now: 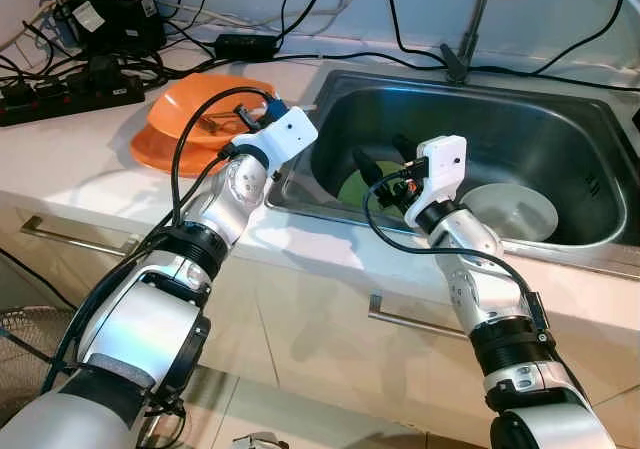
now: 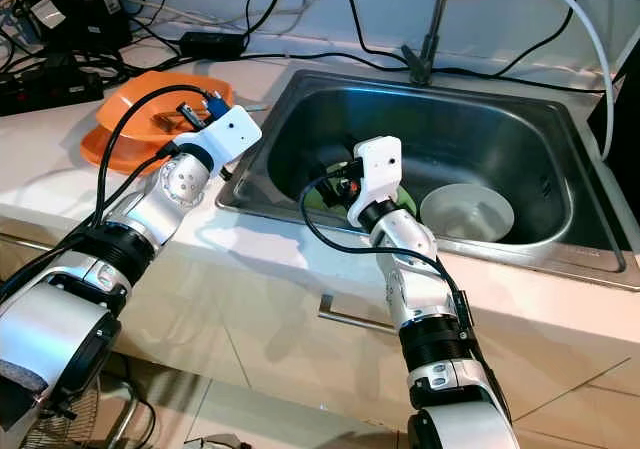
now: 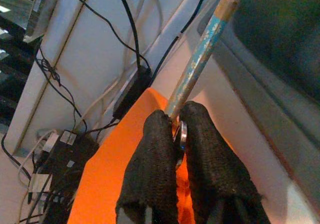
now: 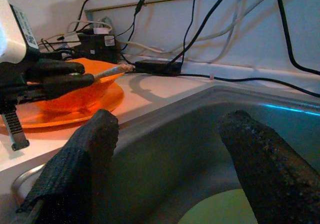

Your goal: Kitchen organization

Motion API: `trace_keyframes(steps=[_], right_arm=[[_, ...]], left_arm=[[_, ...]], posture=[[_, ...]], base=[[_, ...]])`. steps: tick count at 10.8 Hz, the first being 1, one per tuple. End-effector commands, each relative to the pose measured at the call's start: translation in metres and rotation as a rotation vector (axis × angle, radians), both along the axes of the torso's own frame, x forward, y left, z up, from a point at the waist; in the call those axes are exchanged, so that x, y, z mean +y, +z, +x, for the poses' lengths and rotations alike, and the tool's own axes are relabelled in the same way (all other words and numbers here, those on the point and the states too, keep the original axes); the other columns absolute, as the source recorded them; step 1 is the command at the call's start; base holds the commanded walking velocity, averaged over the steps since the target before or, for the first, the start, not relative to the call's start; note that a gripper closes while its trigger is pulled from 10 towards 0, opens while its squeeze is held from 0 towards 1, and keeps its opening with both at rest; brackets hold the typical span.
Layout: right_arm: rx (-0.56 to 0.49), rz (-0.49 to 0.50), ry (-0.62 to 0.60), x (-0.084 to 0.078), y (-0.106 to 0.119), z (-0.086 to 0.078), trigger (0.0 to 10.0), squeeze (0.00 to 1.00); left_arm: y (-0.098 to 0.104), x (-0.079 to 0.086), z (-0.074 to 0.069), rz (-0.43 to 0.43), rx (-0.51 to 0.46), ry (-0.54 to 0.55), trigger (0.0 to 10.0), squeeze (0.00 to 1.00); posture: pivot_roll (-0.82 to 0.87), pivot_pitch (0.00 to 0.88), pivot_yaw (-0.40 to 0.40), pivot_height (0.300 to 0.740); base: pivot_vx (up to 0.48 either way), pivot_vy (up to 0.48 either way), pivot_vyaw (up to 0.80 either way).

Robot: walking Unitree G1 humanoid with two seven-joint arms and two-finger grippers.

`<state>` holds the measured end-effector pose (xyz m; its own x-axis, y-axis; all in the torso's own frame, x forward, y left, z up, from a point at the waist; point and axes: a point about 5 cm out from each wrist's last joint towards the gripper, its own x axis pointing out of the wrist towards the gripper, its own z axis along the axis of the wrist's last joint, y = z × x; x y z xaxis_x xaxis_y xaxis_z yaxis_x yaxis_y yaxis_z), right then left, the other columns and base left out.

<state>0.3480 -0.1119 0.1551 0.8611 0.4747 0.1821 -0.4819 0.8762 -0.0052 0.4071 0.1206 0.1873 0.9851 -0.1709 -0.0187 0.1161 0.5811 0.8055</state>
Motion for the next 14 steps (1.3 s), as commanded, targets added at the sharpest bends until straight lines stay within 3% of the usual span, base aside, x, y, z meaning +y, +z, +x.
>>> trace_keyframes(steps=[1, 5, 6, 7, 12, 14], right_arm=[[-0.005, -0.003, 0.001, 0.001, 0.002, -0.001, 10.0, 0.0], [0.004, -0.003, 0.003, 0.002, -0.001, -0.001, 10.0, 0.0], [0.006, -0.002, 0.003, 0.002, -0.002, -0.001, 10.0, 0.0], [0.008, -0.002, 0.003, 0.002, -0.002, -0.001, 10.0, 0.0], [0.014, 0.002, 0.007, 0.004, -0.003, -0.001, 10.0, 0.0], [0.015, 0.003, 0.005, 0.003, -0.004, 0.0, 10.0, 0.0]], left_arm=[[0.009, -0.003, 0.002, -0.004, -0.026, -0.008, 0.0, 0.0], [0.027, -0.004, 0.0, -0.213, 0.021, -0.044, 0.0, 0.0], [0.031, -0.004, -0.004, -0.251, 0.059, -0.059, 4.2, 0.0], [0.035, -0.002, -0.007, -0.248, 0.082, -0.068, 10.0, 0.0], [0.089, 0.021, -0.025, -0.179, -0.005, 0.005, 10.0, 0.0], [0.125, 0.007, -0.037, -0.218, -0.168, -0.094, 10.0, 0.0]], posture=[[0.08, 0.0, 0.019, 0.74], [0.09, 0.0, 0.018, 0.74], [0.1, 0.0, 0.018, 0.74], [0.1, 0.0, 0.019, 0.74], [0.11, 0.0, 0.016, 0.74], [0.11, 0.0, 0.013, 0.74]], base=[[0.0, 0.0, 0.0], [0.0, 0.0, 0.0], [0.0, 0.0, 0.0], [0.0, 0.0, 0.0], [0.0, 0.0, 0.0], [0.0, 0.0, 0.0]])
